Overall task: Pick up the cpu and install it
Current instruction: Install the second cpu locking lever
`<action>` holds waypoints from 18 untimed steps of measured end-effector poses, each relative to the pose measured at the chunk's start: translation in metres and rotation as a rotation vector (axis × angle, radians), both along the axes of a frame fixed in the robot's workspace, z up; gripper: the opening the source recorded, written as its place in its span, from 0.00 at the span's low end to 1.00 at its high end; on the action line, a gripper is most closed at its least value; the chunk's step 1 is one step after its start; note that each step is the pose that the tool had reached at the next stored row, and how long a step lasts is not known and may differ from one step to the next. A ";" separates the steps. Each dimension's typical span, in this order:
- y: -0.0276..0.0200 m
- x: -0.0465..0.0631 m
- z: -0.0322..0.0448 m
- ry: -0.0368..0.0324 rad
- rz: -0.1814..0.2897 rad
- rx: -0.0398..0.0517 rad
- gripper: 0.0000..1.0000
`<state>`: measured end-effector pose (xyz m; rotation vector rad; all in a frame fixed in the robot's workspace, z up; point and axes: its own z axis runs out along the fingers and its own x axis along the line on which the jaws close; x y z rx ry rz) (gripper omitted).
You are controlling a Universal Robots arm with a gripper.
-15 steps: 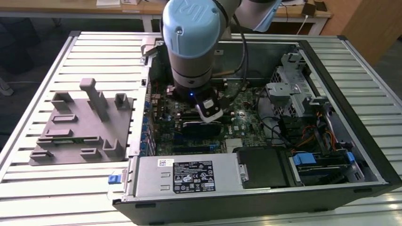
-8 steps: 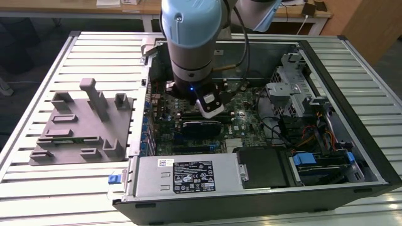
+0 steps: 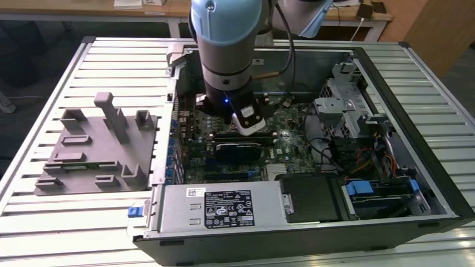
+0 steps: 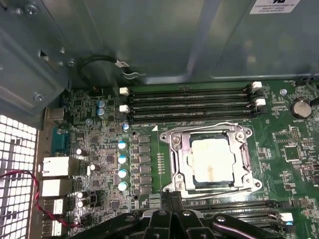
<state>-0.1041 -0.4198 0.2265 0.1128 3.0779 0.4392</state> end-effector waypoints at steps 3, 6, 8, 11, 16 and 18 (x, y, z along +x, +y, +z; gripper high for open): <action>0.0008 0.001 -0.0001 -0.0001 0.000 -0.0002 0.11; 0.0015 0.006 -0.0003 0.0003 -0.001 -0.0002 0.11; 0.0024 0.010 -0.0005 0.0010 -0.001 -0.0005 0.11; 0.0050 0.017 -0.0008 0.0028 0.000 -0.0028 0.11; 0.0113 0.025 -0.0015 0.0051 -0.001 -0.0135 0.11; 0.0146 0.028 -0.0020 0.0060 -0.001 -0.0187 0.11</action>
